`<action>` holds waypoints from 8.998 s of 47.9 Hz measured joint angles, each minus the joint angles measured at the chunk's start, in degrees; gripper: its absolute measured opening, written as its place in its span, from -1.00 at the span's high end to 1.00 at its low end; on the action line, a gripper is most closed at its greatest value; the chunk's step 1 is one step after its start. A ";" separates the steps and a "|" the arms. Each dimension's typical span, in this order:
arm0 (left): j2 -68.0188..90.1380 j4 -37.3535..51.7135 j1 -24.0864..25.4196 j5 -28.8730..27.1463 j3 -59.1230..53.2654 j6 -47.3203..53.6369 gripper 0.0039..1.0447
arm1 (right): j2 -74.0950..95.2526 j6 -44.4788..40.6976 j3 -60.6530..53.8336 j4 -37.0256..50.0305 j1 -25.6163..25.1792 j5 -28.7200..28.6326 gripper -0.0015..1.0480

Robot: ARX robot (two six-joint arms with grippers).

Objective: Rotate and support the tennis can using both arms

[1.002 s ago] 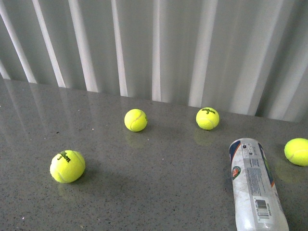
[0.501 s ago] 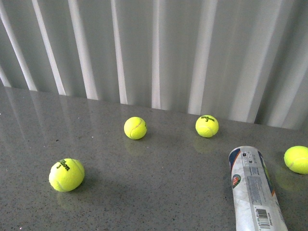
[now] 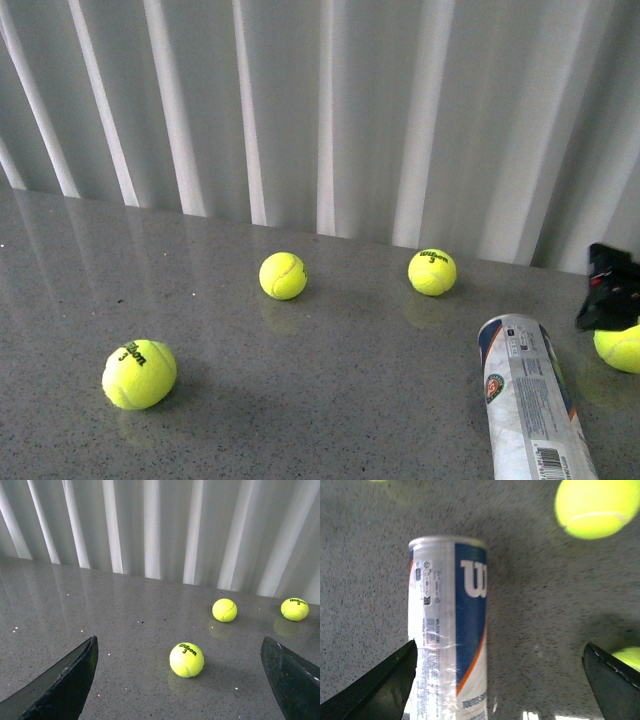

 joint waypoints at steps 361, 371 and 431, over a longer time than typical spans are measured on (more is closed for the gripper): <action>0.00 0.00 0.00 0.00 0.00 0.00 -0.88 | -90.49 -17.79 -56.89 22.93 1.60 5.11 0.93; -0.07 0.00 0.00 0.02 0.00 0.00 -0.88 | -100.39 -17.79 -56.85 12.70 1.60 5.09 0.93; -0.07 0.00 0.00 0.00 0.00 0.00 -0.88 | -100.43 -17.75 -56.85 12.63 1.60 5.09 -0.87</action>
